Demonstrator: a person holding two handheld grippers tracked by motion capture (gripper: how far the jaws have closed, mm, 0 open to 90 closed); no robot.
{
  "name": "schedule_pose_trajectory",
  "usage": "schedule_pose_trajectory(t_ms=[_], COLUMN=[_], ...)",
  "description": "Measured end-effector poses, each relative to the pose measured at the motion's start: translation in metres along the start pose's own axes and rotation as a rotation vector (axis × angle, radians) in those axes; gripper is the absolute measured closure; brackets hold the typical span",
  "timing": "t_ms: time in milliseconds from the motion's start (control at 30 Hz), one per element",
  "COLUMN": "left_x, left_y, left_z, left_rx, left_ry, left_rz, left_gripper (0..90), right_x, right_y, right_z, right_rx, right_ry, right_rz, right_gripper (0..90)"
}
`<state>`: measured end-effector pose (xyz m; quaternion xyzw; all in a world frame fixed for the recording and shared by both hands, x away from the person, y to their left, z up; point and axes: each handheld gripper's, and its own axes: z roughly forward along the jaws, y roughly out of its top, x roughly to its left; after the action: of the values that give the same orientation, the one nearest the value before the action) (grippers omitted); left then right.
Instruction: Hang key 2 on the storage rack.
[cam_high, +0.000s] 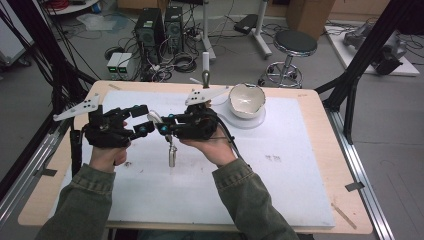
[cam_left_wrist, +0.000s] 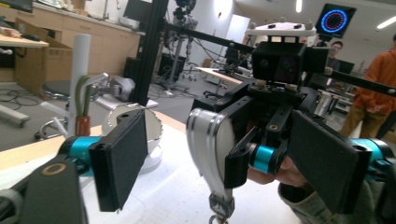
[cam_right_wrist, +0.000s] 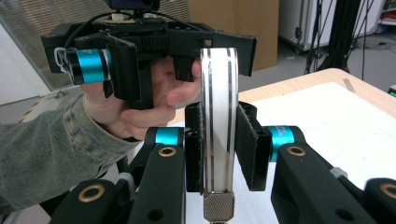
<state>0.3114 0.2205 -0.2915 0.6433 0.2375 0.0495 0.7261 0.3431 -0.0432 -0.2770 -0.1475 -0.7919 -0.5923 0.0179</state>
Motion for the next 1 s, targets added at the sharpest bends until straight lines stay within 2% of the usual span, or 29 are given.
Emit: schedule_pose_trajectory(t_ms=[233,433,600,900,1000], left_x=[-0.001,-0.001,0.001,-0.001,0.0], left_y=[0.002,0.003,0.003,0.002,0.002], left_z=[-0.003,-0.005,-0.006,-0.007,-0.007], left_rx=[-0.023,-0.057,-0.067,-0.071,-0.069], left_ry=[-0.027,-0.02,-0.007,-0.002,-0.019], left_rz=[0.007,0.021,0.009,0.027,0.035], left_gripper=[36.7,54.5,67.4,69.6,70.8], right_x=[0.003,0.004,0.005,0.004,0.004], right_y=[0.0,0.0,0.0,-0.001,-0.002], right_z=[0.005,0.007,0.007,0.01,0.011], right_rx=[0.0,-0.009,-0.027,-0.029,-0.032], right_ry=[0.02,0.037,0.052,0.055,0.068], right_rz=[-0.006,-0.006,-0.014,-0.006,0.004], right_gripper=[74.1,74.1,74.1,73.6,72.7])
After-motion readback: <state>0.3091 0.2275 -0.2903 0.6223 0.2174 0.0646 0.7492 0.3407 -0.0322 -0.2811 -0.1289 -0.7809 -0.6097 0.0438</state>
